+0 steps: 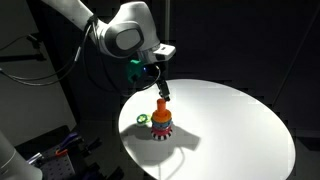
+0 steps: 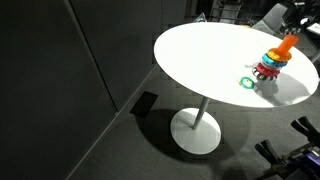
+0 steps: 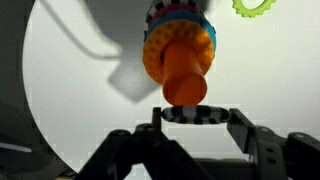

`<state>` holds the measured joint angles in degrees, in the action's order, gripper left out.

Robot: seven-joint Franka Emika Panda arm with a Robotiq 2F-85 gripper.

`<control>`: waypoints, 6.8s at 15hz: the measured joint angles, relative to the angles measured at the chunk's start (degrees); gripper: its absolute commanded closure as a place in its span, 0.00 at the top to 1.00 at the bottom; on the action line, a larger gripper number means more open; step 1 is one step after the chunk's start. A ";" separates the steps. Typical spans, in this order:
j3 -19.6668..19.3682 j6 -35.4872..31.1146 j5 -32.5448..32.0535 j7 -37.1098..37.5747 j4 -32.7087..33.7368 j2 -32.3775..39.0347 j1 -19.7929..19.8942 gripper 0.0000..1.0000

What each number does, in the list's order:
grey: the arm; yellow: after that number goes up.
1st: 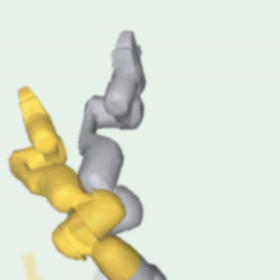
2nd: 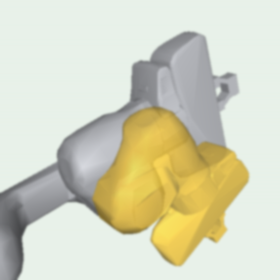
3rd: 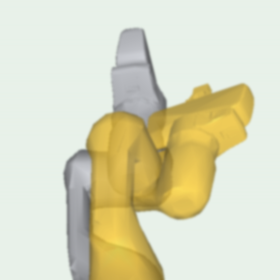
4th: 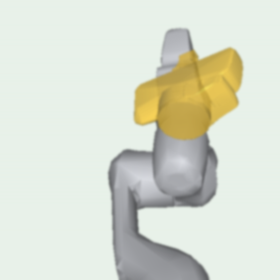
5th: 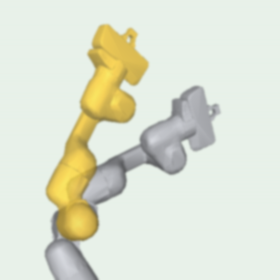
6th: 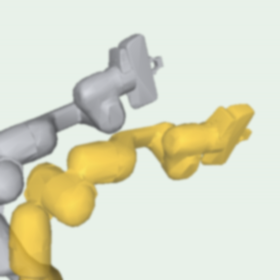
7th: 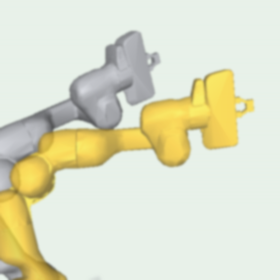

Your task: Put the striped ring around the orange rod

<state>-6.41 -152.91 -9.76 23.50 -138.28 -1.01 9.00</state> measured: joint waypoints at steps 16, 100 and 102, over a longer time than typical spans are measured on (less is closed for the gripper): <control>-0.36 -0.12 -1.94 0.00 -1.60 -0.01 0.01 0.43; 0.16 3.09 7.28 -4.93 -8.99 -9.43 -0.51 1.00; 0.17 4.14 8.33 -5.93 -8.09 -9.30 -0.66 1.00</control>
<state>-6.24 -148.77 -1.42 17.57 -146.37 -10.31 8.34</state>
